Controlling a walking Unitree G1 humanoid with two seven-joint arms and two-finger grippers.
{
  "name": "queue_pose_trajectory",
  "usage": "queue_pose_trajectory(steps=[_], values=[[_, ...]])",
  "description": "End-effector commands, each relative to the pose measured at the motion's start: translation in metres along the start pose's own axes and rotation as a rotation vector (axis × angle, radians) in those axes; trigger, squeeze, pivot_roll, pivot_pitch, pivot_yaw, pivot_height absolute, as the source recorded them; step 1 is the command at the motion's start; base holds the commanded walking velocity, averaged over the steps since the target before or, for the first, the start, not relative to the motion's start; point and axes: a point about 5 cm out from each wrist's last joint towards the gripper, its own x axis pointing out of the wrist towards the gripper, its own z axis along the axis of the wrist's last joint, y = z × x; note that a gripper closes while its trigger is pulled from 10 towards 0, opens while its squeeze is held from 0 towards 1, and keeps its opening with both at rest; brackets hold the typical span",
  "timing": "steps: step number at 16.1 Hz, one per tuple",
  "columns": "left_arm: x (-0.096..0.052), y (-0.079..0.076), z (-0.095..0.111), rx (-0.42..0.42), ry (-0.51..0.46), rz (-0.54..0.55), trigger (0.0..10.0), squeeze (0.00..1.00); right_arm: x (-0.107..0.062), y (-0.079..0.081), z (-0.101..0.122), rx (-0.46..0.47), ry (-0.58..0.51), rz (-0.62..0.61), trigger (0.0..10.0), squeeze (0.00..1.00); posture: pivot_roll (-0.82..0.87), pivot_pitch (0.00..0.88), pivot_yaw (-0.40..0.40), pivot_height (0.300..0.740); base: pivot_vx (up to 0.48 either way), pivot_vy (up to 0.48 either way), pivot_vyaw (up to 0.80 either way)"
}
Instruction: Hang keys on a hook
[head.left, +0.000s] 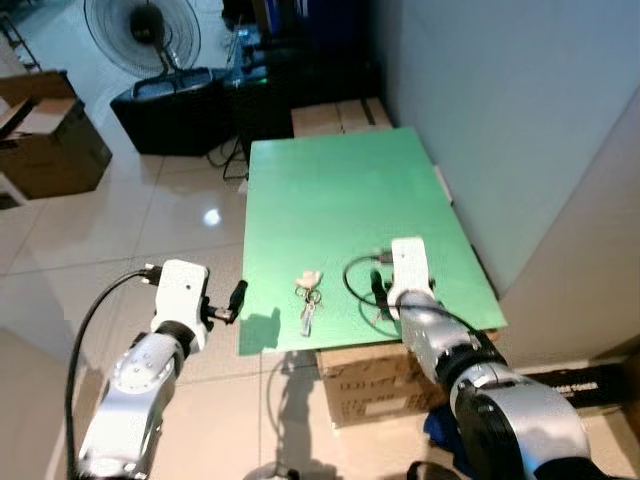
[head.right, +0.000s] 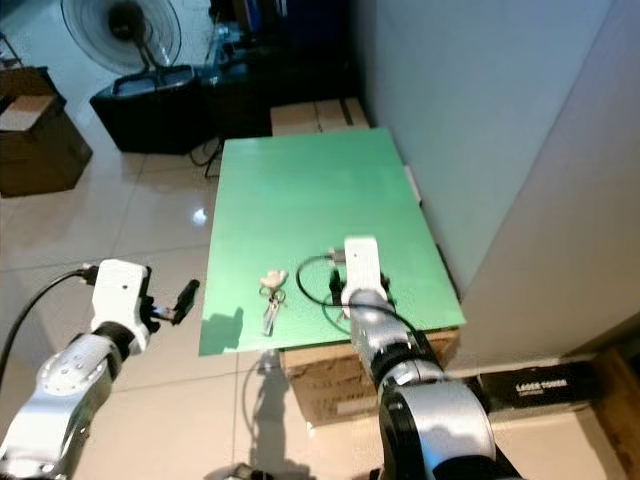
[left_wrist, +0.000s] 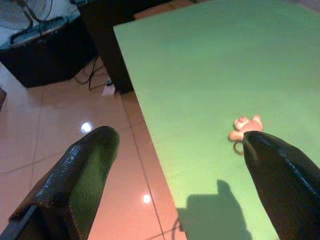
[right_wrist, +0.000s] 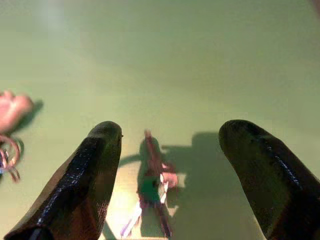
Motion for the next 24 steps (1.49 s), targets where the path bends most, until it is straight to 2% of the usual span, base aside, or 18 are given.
queue_pose_trajectory(steps=[1, 5, 10, 11, 12, 18, 24], values=[[-0.005, 0.001, 0.003, 0.007, 0.005, -0.004, 10.0, 0.00, -0.001, 0.004, -0.006, -0.018, 0.011, 0.004, 10.0, 0.00, 0.14, 0.153, 0.140, 0.740, 0.000, 0.000, 0.00], [-0.017, 0.004, 0.002, 0.003, 0.036, 0.000, 10.0, 0.00, -0.003, 0.007, -0.016, -0.064, 0.031, 0.012, 10.0, 0.00, 0.15, 0.197, 0.148, 0.740, 0.000, 0.000, 0.00], [-0.029, -0.001, -0.003, -0.007, 0.071, -0.009, 10.0, 0.00, -0.006, 0.012, -0.024, -0.088, 0.043, 0.022, 10.0, 0.00, 0.15, 0.239, 0.161, 0.740, 0.000, 0.000, 0.00], [-0.030, -0.001, -0.003, -0.007, 0.073, -0.010, 10.0, 0.00, -0.006, 0.013, -0.026, -0.094, 0.046, 0.024, 7.9, 0.00, 0.15, 0.243, 0.163, 0.740, 0.000, 0.000, 0.00], [-0.032, 0.000, -0.003, -0.007, 0.080, -0.011, 10.0, 0.00, -0.007, 0.014, -0.028, -0.089, 0.051, 0.027, 0.0, 0.00, 0.15, 0.255, 0.169, 0.740, 0.000, 0.000, 0.00], [-0.035, -0.005, -0.005, -0.013, 0.102, -0.030, 10.0, 0.00, -0.009, 0.014, -0.036, -0.102, 0.054, 0.031, 0.0, 0.00, 0.13, 0.272, 0.175, 0.740, 0.000, 0.000, 0.00], [-0.031, -0.008, -0.004, -0.016, 0.098, -0.043, 10.0, 0.00, -0.014, 0.031, -0.046, -0.108, 0.057, 0.082, 0.0, 0.00, 0.11, 0.264, 0.170, 0.740, 0.000, 0.000, 0.00]])
